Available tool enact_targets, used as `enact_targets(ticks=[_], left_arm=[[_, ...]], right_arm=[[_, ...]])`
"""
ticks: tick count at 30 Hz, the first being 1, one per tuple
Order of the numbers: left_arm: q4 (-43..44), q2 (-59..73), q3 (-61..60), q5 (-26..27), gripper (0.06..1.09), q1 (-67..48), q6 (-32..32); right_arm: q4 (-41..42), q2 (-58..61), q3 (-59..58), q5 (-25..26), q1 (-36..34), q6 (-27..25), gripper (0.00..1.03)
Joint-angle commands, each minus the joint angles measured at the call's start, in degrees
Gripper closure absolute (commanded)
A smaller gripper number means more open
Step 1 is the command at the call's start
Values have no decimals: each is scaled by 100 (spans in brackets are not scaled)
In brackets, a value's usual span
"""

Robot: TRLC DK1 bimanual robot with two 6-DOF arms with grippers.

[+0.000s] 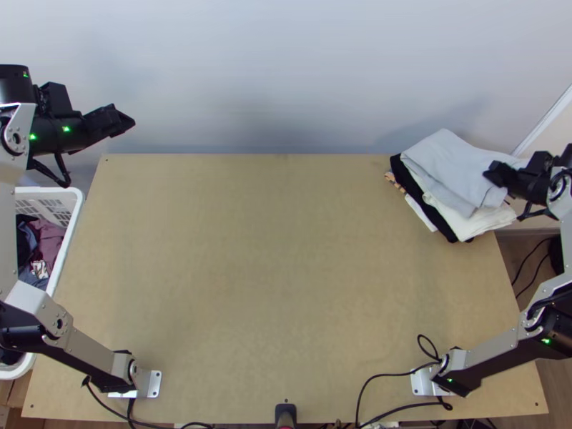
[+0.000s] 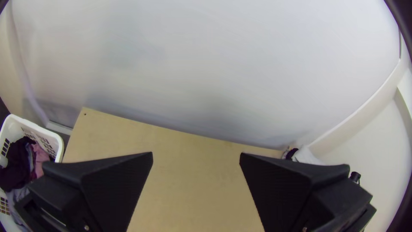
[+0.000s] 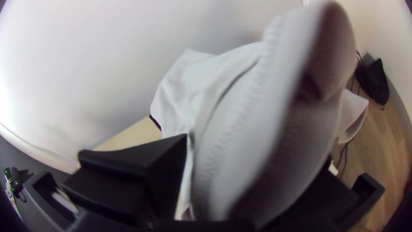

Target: Fold the t-shirt

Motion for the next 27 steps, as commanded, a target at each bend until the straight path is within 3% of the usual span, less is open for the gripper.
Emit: enact_targets(ticks=[1, 7, 13, 20, 27], left_arm=[[-16, -122, -77, 89, 10, -30, -61], [-60, -183, -113, 89, 10, -12, -52], [-78, -262, -148, 106, 10, 40, -43], [-69, -271, -33, 98, 10, 102, -52], [-95, -297, -33, 98, 10, 295, -52]], right_arm=[[-116, -66, -159, 27, 37, -190, 3], [-152, -418, -309, 537, -359, -348, 3], [226, -1305, -625, 2075, -526, -638, 3], [1413, -2167, -1056, 2831, 573, -937, 3], [2134, -1332, -1311, 3270, 1083, -788, 3]])
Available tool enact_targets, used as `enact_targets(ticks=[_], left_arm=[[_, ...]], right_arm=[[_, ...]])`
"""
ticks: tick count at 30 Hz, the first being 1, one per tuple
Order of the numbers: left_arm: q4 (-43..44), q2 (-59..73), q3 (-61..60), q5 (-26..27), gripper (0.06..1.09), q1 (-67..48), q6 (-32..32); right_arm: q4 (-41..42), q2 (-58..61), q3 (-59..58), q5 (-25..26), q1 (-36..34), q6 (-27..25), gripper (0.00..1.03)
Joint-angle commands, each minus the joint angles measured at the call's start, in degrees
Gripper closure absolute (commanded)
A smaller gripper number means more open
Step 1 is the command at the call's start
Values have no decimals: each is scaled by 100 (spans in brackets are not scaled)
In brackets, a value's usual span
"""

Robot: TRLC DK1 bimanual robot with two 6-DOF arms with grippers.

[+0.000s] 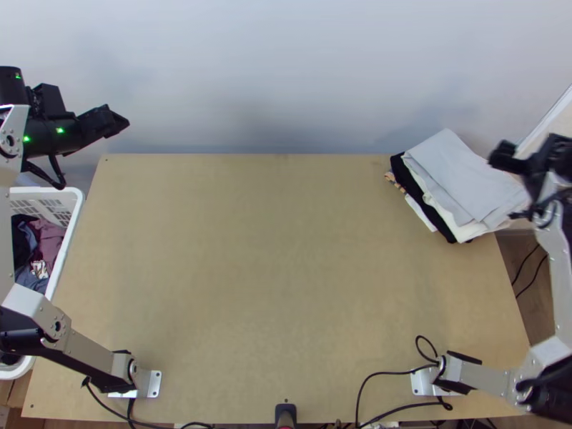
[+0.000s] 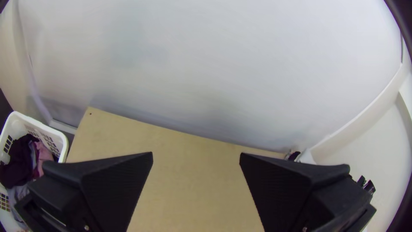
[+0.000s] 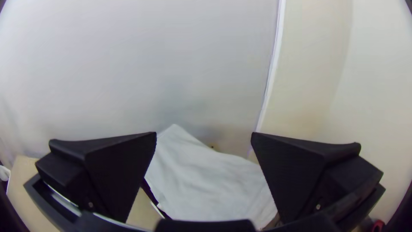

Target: Fold the t-shirt

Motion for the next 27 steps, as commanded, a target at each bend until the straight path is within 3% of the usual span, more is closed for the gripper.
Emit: enact_targets(ticks=[1, 12, 21, 24, 27], left_arm=[[-75, -219, 45, 95, 10, 149, -52], [-234, -377, 72, 87, 10, 404, -25], [-207, -570, 98, 34, 10, 421, -157], [100, -825, 160, -212, 10, 421, -175], [487, -1124, 160, -449, 10, 421, -175]], right_arm=[[292, 698, -292, 309, -17, 61, 3], [362, 2297, -292, 502, -404, 395, 3], [-1071, 1278, 1650, 116, -447, 148, 3], [-1273, 742, 1993, -394, -360, -309, 3], [-1167, 74, 2107, -420, -149, -168, 3]])
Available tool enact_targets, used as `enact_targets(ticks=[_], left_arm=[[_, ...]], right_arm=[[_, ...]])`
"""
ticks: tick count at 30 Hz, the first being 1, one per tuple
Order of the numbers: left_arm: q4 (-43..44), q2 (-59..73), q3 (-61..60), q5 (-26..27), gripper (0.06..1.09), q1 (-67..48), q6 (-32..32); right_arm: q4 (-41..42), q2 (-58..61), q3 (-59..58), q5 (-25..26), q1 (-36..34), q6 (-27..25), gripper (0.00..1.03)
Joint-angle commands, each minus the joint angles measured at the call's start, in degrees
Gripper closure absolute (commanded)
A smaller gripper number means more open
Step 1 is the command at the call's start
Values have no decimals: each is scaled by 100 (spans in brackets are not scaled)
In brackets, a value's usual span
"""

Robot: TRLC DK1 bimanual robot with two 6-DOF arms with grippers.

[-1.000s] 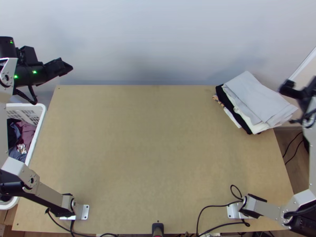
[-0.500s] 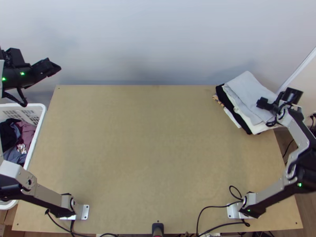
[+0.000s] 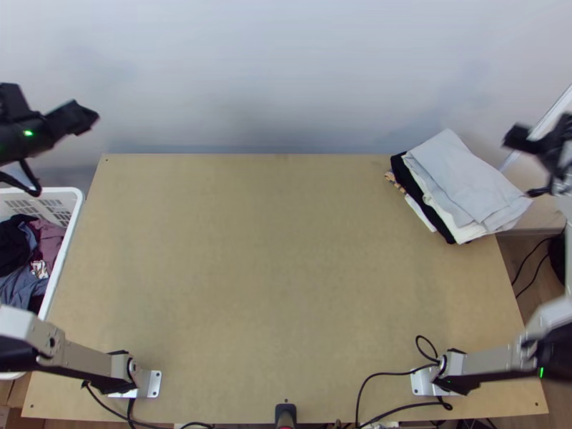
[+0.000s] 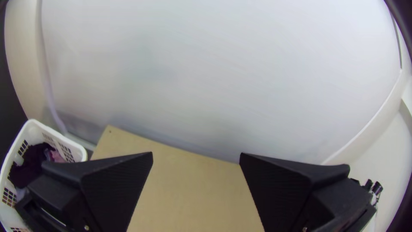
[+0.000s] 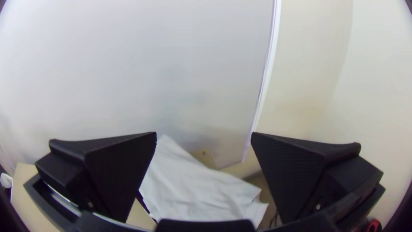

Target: Fold the t-shirt

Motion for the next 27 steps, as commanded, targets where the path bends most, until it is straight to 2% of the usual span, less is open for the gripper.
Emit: enact_targets(ticks=[1, 3, 6, 11, 15, 18, 22, 26, 27], left_arm=[[381, -618, 149, -326, 10, 45, -72], [855, -908, 52, -739, 10, 54, -37], [1919, -1567, -484, -1231, 10, 186, 51], [4309, -3316, -2752, -1504, 10, 801, 253], [6138, -4792, -4870, -1504, 10, 1425, 262], [6999, -5662, -6224, -1504, 10, 1979, 271], [7605, -6717, -7841, -1495, 10, 2445, 429], [7597, -7719, -9273, -1442, 10, 2419, 394], [7614, -8000, -9660, -1407, 10, 2375, 350]], right_arm=[[239, -907, 133, -84, 287, 38, 3], [1057, -1294, -139, -75, 471, 126, 3], [2217, -1944, -623, -84, 709, -164, 3], [3755, -3069, -1352, -84, 762, -208, 3], [4080, -4071, -2047, -84, 762, -208, 3], [4203, -4950, -3005, -84, 762, -217, 3], [4405, -6198, -4490, -93, 770, -182, 3], [4414, -7165, -5896, -40, 762, -32, 3], [4441, -7253, -6257, 136, 744, -76, 3]])
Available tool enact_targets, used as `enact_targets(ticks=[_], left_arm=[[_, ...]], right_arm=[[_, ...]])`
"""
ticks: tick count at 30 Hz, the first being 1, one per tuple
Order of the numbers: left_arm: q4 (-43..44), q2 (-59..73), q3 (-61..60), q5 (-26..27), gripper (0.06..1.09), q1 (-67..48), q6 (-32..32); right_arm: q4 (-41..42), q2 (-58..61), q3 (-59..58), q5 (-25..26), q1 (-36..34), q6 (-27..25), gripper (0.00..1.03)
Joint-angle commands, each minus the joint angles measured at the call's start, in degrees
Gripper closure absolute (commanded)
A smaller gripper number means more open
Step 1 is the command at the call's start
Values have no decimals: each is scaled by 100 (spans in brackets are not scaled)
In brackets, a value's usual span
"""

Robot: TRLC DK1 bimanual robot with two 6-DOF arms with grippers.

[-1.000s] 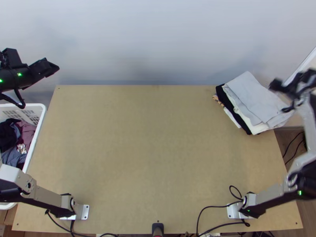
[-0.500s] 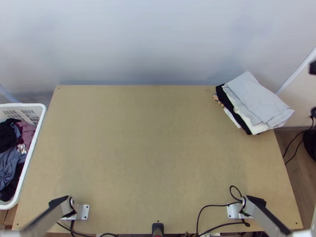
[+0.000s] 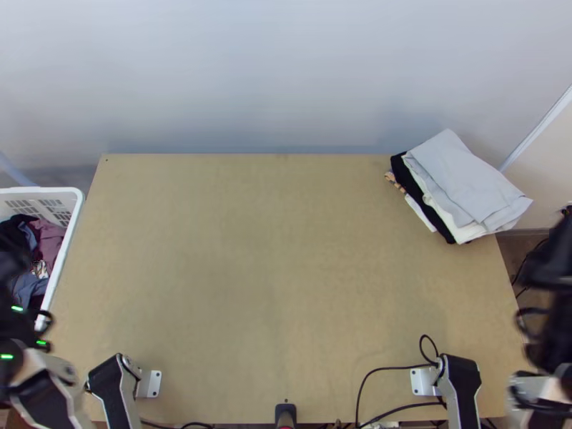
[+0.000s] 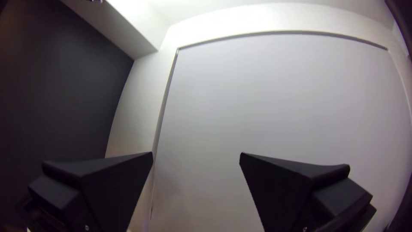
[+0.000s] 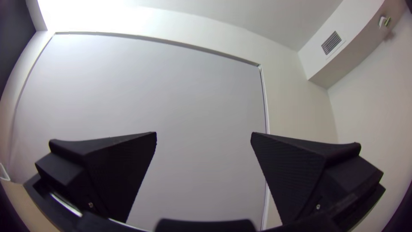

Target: Fold the t-shirt

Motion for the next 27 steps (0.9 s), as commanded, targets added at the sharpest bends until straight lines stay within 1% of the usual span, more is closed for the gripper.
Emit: enact_targets(ticks=[1, 2, 3, 5, 6, 7, 8, 9, 10, 11, 12, 13, 15, 16, 17, 18, 20, 22, 24, 27], left_arm=[[178, -907, -1120, 180, 10, -107, -59], [222, -1136, -1445, 277, 10, -212, -147], [231, -1338, -1762, 268, 10, -344, -121], [240, -1522, -2280, 207, 10, -528, -121], [231, -1522, -2474, 101, 10, -660, -86], [275, -1522, -2667, -22, 10, -783, -42], [328, -1531, -2834, -31, 10, -845, -24], [328, -1531, -2983, -31, 10, -924, 11], [354, -1540, -3115, -31, 10, -959, 55], [469, -1540, -3265, -31, 10, -959, 81], [477, -1540, -3388, -13, 10, -994, 90], [469, -1540, -3502, -22, 10, -1109, 99], [433, -1540, -3634, -31, 10, -1372, 99], [284, -1540, -3634, -22, 10, -1557, 55], [161, -1540, -3634, -31, 10, -1777, 37], [3, -1540, -3634, -39, 10, -2023, 20], [-446, -1540, -3634, -31, 10, -2550, -24], [-1210, -1540, -3590, -22, 10, -3095, -15], [-1219, -1434, -3590, -83, 10, -3464, 90], [-1210, -1540, -3590, -83, 10, -3499, 90]], right_arm=[[131, -344, -1144, 452, 3, 57, 3], [140, -361, -1434, 637, 12, 145, 3], [157, -449, -1768, 698, 21, 128, 3], [421, -730, -2436, 698, 29, 198, 3], [623, -994, -2822, 698, 108, 347, 3], [808, -1302, -3209, 698, 240, 347, 3], [895, -1671, -3631, 698, 434, 295, 3], [1010, -1750, -3991, 698, 680, 136, 3], [1036, -1724, -4114, 716, 891, -48, 3], [667, -1724, -4149, 874, 1075, -48, 3], [333, -1724, -4149, 918, 1137, -4, 3], [-10, -1706, -4149, 918, 1163, 154, 3], [-836, -1706, -4149, 918, 1286, 734, 3], [-1372, -1706, -4149, 918, 1365, 980, 3], [-1671, -1645, -4114, 909, 1427, 1138, 3], [-1645, -1530, -4123, 909, 1444, 1305, 3], [-1645, -1609, -4123, 909, 1436, 1323, 3], [-1618, -1715, -4123, 909, 1427, 1314, 3], [-1636, -1688, -4123, 909, 1436, 1314, 3], [-1627, -1688, -4123, 909, 1436, 1305, 3]])
